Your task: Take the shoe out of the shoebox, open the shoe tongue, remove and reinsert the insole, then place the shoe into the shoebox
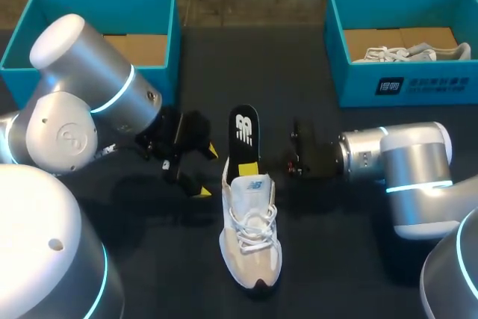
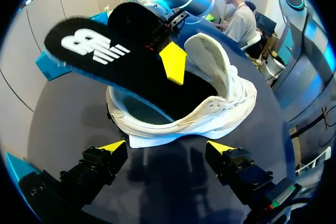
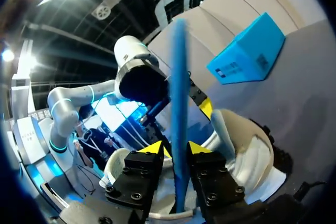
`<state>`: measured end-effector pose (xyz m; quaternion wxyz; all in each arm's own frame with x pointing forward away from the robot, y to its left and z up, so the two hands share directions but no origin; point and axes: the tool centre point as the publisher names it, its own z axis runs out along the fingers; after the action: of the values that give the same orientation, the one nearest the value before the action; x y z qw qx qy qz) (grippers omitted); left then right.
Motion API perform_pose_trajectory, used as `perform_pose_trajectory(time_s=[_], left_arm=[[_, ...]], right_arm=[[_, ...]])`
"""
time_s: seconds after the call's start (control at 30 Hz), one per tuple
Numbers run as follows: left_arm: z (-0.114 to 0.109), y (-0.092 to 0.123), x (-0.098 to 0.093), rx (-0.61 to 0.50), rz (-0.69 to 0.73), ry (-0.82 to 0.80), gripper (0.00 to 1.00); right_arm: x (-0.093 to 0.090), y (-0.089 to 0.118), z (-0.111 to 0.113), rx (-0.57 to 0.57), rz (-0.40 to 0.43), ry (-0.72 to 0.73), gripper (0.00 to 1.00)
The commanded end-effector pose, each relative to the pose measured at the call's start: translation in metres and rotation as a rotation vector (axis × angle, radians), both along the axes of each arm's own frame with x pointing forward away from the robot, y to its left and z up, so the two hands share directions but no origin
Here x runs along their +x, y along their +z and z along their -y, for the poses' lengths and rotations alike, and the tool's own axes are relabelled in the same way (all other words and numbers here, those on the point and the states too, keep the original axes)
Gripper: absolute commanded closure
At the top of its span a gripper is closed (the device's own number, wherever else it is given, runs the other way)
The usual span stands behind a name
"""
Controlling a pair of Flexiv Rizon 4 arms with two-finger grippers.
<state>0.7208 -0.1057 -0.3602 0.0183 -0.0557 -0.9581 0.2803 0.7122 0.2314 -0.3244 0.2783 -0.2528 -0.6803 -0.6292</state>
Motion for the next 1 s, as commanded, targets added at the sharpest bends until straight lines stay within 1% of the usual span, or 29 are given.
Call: perform_pose_trajectory(time_s=[0.03, 0.1, 0.23, 0.33, 0.4, 0.47, 0.5, 0.6, 0.7, 0.8, 1.0], left_arm=[[0.000, -0.001, -0.001, 0.000, 0.002, 0.001, 0.00], [0.000, -0.001, -0.001, 0.000, 0.002, 0.001, 0.00], [0.000, -0.001, -0.001, 0.000, 0.002, 0.001, 0.00], [0.000, -0.001, -0.001, 0.000, 0.002, 0.001, 0.00], [0.000, -0.001, -0.001, 0.000, 0.002, 0.001, 0.00], [0.000, -0.001, -0.001, 0.000, 0.002, 0.001, 0.00], [0.000, -0.001, -0.001, 0.000, 0.002, 0.001, 0.00], [0.000, -0.001, -0.001, 0.000, 0.002, 0.001, 0.00], [0.000, -0.001, -0.001, 0.000, 0.002, 0.001, 0.00], [0.000, -0.001, -0.001, 0.000, 0.002, 0.001, 0.00], [0.000, -0.001, -0.001, 0.000, 0.002, 0.001, 0.00]], right_arm=[[0.001, 0.014, 0.000, -0.016, 0.023, -0.002, 0.69], [0.004, 0.017, 0.000, -0.008, 0.033, -0.009, 0.68], [0.014, 0.019, 0.002, 0.036, 0.048, -0.031, 0.74], [0.018, 0.021, 0.000, 0.050, 0.061, -0.047, 0.73], [0.020, 0.021, -0.001, 0.054, 0.059, -0.056, 0.77], [0.023, 0.021, -0.003, 0.059, 0.054, -0.056, 0.95], [0.024, 0.020, -0.004, 0.053, 0.042, -0.062, 1.00], [0.025, 0.015, -0.005, 0.053, 0.024, -0.061, 1.00], [0.023, 0.009, -0.005, 0.043, 0.000, -0.058, 1.00], [0.016, 0.003, -0.004, 0.034, -0.027, -0.062, 1.00], [-0.003, -0.010, 0.002, 0.030, -0.097, -0.105, 1.00]])
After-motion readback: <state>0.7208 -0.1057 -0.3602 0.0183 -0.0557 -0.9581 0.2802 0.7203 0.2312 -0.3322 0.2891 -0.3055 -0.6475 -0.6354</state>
